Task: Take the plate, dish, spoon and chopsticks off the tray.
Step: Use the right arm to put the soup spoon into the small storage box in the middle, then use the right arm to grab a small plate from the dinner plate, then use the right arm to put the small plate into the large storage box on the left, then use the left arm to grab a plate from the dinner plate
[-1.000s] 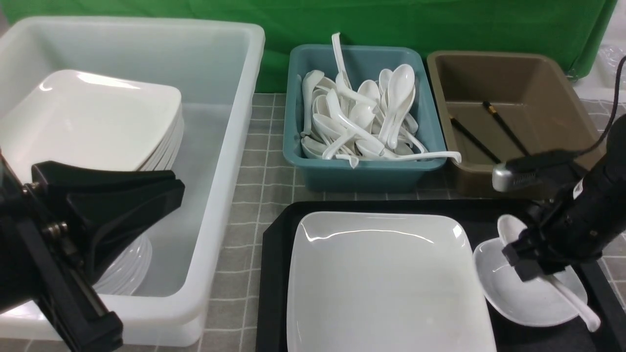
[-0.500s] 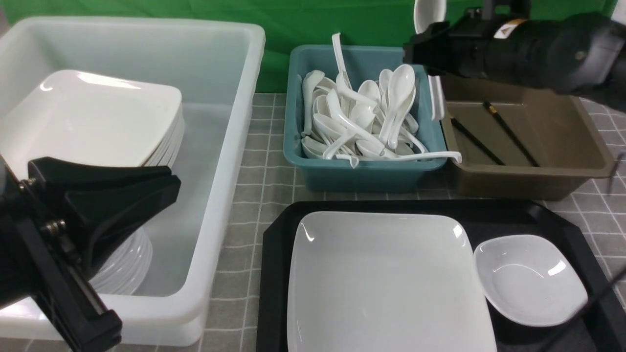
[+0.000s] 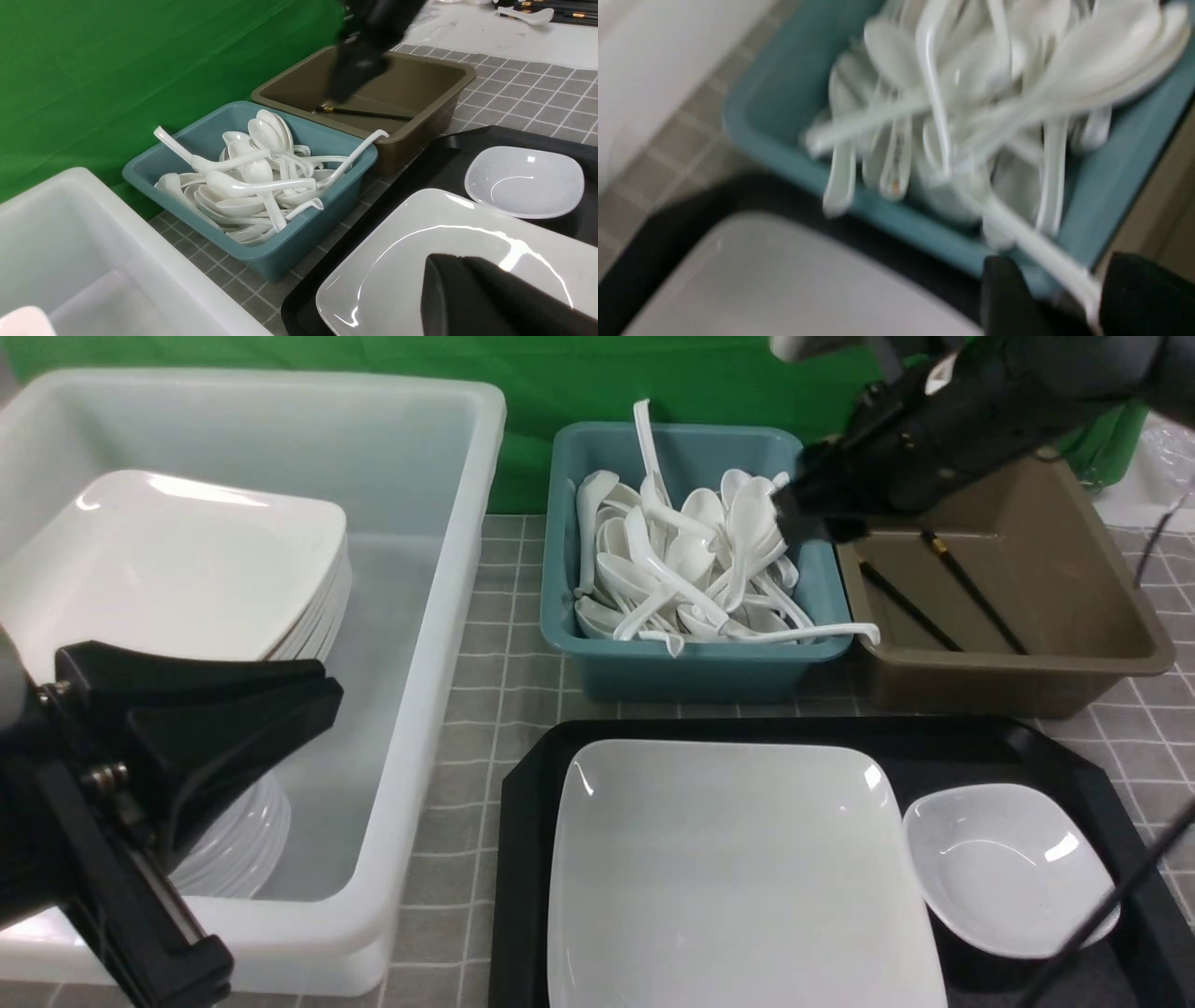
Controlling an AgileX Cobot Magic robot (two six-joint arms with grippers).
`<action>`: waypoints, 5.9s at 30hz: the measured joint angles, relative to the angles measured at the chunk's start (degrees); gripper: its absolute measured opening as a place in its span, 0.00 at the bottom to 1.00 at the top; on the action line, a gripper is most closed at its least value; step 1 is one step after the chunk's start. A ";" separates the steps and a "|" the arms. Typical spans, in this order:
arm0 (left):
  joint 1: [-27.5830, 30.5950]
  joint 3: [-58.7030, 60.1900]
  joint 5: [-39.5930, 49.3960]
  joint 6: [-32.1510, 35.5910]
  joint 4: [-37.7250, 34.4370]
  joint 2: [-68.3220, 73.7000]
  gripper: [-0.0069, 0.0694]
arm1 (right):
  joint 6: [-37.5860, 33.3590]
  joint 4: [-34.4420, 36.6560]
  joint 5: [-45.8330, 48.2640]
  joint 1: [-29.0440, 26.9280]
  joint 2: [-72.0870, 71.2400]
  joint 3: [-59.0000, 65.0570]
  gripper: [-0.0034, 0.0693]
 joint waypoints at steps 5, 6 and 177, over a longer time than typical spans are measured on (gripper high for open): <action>0.00 0.00 0.16 -0.14 -0.10 0.00 0.12 | 1.87 -7.05 10.59 2.34 -10.05 15.39 0.41; 0.00 0.00 0.16 -0.14 -0.24 0.00 0.12 | 1.87 -7.82 10.76 2.81 -12.02 19.68 0.42; -35.48 -9.78 12.67 -13.93 45.08 39.24 0.15 | 36.29 -21.74 5.71 44.20 -66.35 40.13 0.15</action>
